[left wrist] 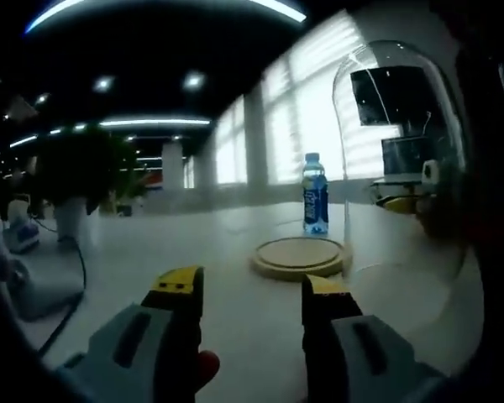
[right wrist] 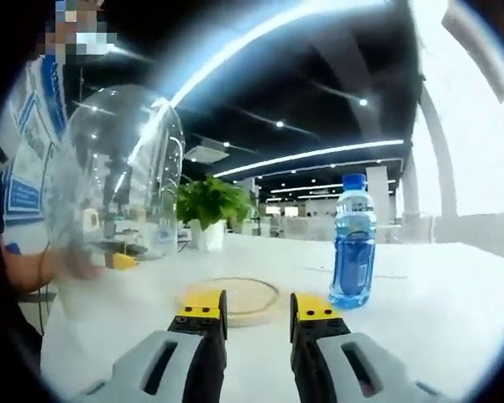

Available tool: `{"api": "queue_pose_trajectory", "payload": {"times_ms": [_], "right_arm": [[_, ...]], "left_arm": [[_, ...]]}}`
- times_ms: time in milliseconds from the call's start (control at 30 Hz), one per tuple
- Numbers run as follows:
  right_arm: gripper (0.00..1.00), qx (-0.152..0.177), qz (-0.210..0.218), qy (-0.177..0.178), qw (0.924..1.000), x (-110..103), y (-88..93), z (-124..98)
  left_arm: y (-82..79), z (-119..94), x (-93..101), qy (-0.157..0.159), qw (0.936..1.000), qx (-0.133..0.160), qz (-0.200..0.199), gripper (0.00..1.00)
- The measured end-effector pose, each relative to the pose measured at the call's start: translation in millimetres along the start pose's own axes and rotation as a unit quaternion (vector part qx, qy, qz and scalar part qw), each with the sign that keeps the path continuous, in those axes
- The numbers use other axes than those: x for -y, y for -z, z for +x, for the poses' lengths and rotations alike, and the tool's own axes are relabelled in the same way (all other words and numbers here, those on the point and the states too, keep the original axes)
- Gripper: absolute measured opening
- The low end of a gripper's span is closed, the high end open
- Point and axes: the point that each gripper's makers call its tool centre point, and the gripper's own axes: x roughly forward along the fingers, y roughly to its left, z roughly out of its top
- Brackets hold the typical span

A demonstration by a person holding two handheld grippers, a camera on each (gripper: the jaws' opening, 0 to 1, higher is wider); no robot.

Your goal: Open the cover put in the Mizone put the cover back on

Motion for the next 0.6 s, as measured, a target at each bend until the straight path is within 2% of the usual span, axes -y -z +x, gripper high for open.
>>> {"api": "queue_pose_trajectory", "payload": {"times_ms": [67, 167, 233, 333, 467, 600], "right_arm": [[0.23, -0.001, -0.006, 0.009, 0.9999, 2.5, -0.2, 1.2], [0.21, -0.021, 0.002, 0.021, 0.9995, 10.0, 1.4, 3.8], [0.20, -0.022, 0.015, 0.051, 0.9984, 23.4, -3.2, 5.0], [0.20, -0.004, 0.012, 0.081, 0.9966, 40.5, -21.5, 9.6], [0.21, 0.011, 0.005, 0.088, 0.9960, 47.6, -41.1, 19.3], [0.21, 0.017, -0.032, 0.091, 0.9952, 50.4, -59.5, 33.1]], "left_arm": [[-0.8, -0.1, -1.1, -0.003, 1.0000, 0.002, -0.005, 0.39], [-1.5, 0.3, -1.6, -0.010, 0.9999, 0.003, -0.007, 0.39], [-1.9, 0.4, -1.6, -0.009, 0.9999, 0.004, -0.012, 0.39], [-0.5, 1.1, -3.0, -0.001, 0.9999, 0.005, -0.014, 0.39], [-0.4, 1.5, -1.7, 0.002, 0.9999, 0.004, -0.012, 0.39], [0.7, 1.8, -7.8, -0.010, 0.9997, 0.002, -0.020, 0.38]]}}
